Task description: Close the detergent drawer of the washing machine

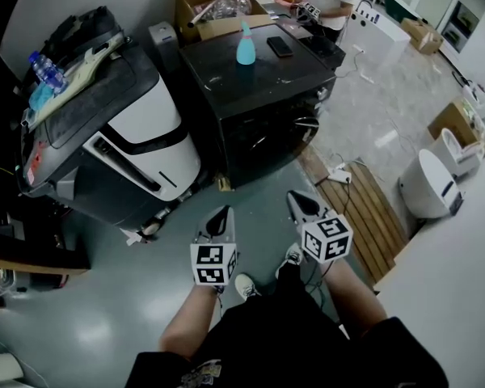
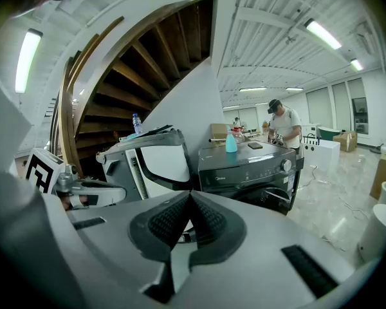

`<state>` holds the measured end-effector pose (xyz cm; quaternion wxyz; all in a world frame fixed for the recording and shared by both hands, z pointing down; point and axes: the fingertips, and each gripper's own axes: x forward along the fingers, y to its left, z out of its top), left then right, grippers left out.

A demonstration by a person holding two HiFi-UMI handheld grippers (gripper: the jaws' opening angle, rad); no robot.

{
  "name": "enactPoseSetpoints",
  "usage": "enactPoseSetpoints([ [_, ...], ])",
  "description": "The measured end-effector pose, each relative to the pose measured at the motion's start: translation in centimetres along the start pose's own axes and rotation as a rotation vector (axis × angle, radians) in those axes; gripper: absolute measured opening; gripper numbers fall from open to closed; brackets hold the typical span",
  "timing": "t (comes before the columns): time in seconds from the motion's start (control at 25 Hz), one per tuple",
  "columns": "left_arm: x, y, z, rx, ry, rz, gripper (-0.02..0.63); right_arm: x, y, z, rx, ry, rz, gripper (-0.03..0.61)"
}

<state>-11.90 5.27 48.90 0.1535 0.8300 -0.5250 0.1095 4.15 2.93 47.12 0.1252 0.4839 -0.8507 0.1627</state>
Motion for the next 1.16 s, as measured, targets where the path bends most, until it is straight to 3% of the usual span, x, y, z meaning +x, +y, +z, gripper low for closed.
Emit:
enactPoseSetpoints([
  [1.16, 0.4, -1.0, 0.4, 0.014, -0.005, -0.024, 0.003, -1.0, -0.3, -0.3, 0.011, -0.015, -0.017, -0.003],
])
